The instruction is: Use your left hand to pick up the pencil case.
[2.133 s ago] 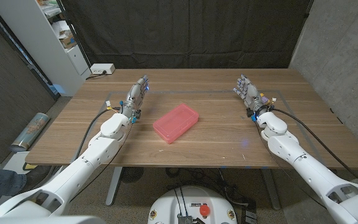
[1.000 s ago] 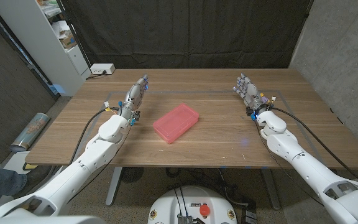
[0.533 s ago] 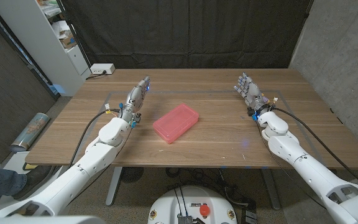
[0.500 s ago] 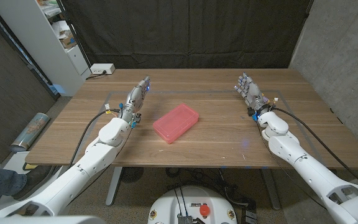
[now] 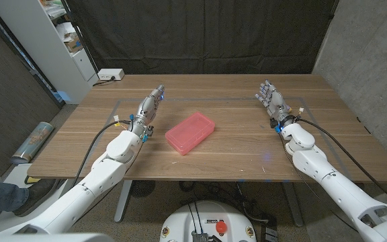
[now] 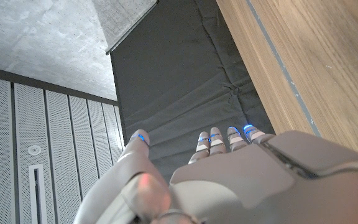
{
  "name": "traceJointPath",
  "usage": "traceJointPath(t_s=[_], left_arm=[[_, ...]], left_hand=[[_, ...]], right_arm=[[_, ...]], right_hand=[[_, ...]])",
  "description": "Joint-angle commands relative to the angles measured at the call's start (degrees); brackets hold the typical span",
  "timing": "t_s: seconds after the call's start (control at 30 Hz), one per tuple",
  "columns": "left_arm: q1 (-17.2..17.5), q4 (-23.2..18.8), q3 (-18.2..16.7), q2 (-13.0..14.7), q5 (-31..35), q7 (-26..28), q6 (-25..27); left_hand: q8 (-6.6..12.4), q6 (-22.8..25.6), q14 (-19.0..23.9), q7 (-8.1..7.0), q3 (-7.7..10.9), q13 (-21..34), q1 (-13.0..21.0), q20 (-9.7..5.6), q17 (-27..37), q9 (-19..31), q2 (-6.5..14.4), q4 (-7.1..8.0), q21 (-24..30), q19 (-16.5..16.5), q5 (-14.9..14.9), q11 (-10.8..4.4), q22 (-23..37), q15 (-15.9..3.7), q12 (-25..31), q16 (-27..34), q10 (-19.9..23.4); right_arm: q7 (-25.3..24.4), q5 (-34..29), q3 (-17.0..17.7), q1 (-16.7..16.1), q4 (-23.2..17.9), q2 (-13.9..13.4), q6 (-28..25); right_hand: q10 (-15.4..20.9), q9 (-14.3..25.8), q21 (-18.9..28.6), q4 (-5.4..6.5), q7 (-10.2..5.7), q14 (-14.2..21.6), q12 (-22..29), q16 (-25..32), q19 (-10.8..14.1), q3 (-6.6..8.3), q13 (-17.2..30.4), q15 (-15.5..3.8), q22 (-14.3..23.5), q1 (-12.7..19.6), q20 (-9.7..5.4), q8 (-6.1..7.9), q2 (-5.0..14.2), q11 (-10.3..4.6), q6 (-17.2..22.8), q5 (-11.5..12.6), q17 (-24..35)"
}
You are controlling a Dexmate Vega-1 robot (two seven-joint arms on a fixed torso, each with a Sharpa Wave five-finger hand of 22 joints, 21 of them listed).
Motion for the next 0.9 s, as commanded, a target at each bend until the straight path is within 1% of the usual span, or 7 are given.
traceJointPath(t_s=[0.03, 0.3, 0.43, 0.5, 0.77, 0.8, 0.9], left_arm=[[3.2, -3.4, -1.2, 1.5, 0.5, 0.2, -1.8], [4.0, -3.9, -1.7, 1.7, 0.7, 0.2, -2.6], [4.2, -4.0, -1.8, 1.8, 0.8, 0.0, -3.0], [4.0, -3.7, -1.8, 1.8, 0.2, -1.1, -3.6], [4.0, -3.8, -1.6, 1.8, 1.1, -1.3, -4.3], [4.1, -4.1, -1.6, 1.7, 2.0, -0.6, -4.4], [4.2, -4.5, -1.7, 1.8, 2.4, -0.5, -4.5]], left_hand=[[0.35, 0.4, 0.3, 0.05, 0.16, 0.1, 0.6, 0.38, 0.3, 0.3, 0.0, -0.46, 0.3, -0.2, -0.1, 0.34, 0.1, 0.01, 0.3, 0.1, 0.2], [0.32, 0.5, 0.3, 0.09, 0.2, 0.1, 0.7, 0.33, 0.3, 0.3, 0.1, -0.59, 0.3, -0.1, -0.2, 0.38, 0.1, 0.02, 0.3, 0.1, 0.2], [0.3, 0.6, 0.3, 0.14, 0.21, 0.1, 0.8, 0.3, 0.3, 0.3, 0.1, -0.65, 0.3, -0.2, -0.2, 0.4, 0.1, 0.01, 0.3, 0.1, 0.2], [0.29, 0.6, 0.3, 0.09, 0.22, 0.1, 0.8, 0.33, 0.3, 0.3, 0.1, -0.69, 0.3, -0.2, -0.2, 0.21, 0.1, 0.02, 0.3, 0.1, 0.3], [0.35, 0.9, 0.4, 0.1, 0.25, 0.1, 0.9, 0.35, 0.3, 0.3, 0.2, -0.79, 0.3, -0.2, -0.3, 0.23, 0.1, 0.02, 0.3, 0.1, 0.3], [0.34, 0.9, 0.4, 0.1, 0.25, 0.1, 0.9, 0.36, 0.3, 0.3, 0.2, -0.8, 0.3, -0.2, -0.3, 0.23, 0.1, 0.02, 0.3, 0.1, 0.3], [0.32, 0.9, 0.4, 0.06, 0.26, 0.1, 1.0, 0.37, 0.3, 0.3, 0.2, -0.86, 0.3, -0.2, -0.3, 0.34, 0.1, 0.01, 0.3, 0.1, 0.4]], right_arm=[[-0.4, 0.0, 0.3, -1.1, -0.9, -0.2, 0.7], [-1.2, -0.2, 0.2, -1.4, -1.7, -0.1, 0.2], [-1.0, -0.6, -0.1, -1.3, -1.5, -0.1, 0.5], [-1.2, -0.5, -0.1, -1.2, -1.6, 0.0, 0.4], [-1.8, -0.4, 0.0, -1.3, -1.8, 0.2, 0.2], [-1.6, -0.5, 0.1, -1.3, -1.6, 0.2, 0.2], [-1.5, -0.5, 0.1, -1.2, -1.4, 0.2, 0.5]], right_hand=[[0.3, 0.1, 0.4, -0.12, -0.02, 0.1, 0.4, 0.2, 0.6, -0.2, 0.1, -0.01, 0.2, 0.3, 0.12, 0.09, 0.42, -0.01, 0.6, 0.2, -0.1], [0.3, 0.1, 0.4, -0.14, -0.07, 0.1, 0.4, 0.2, 0.6, -0.24, 0.1, 0.0, 0.2, 0.2, 0.11, 0.06, 0.47, 0.05, 0.6, 0.2, -0.2], [0.3, 0.1, 0.4, -0.14, -0.05, 0.1, 0.4, 0.2, 0.5, -0.27, 0.1, 0.01, 0.2, 0.2, 0.13, 0.05, 0.5, 0.03, 0.5, 0.2, -0.3], [0.4, 0.1, 0.4, -0.14, -0.03, 0.1, 0.4, 0.2, 0.5, -0.28, 0.1, 0.04, 0.2, 0.2, 0.14, 0.05, 0.52, 0.03, 0.6, 0.2, -0.4], [0.3, 0.1, 0.4, -0.15, -0.05, 0.1, 0.4, 0.2, 0.4, -0.34, 0.1, 0.08, 0.2, 0.2, 0.15, 0.05, 0.54, -0.03, 0.6, 0.2, -0.5], [0.3, 0.1, 0.4, -0.16, -0.05, 0.1, 0.4, 0.2, 0.4, -0.35, 0.1, 0.09, 0.2, 0.2, 0.16, 0.04, 0.54, -0.03, 0.6, 0.2, -0.5], [0.3, 0.1, 0.3, -0.17, -0.06, 0.0, 0.4, 0.2, 0.4, -0.36, 0.1, 0.1, 0.2, 0.2, 0.17, 0.04, 0.56, 0.09, 0.6, 0.2, -0.6]])
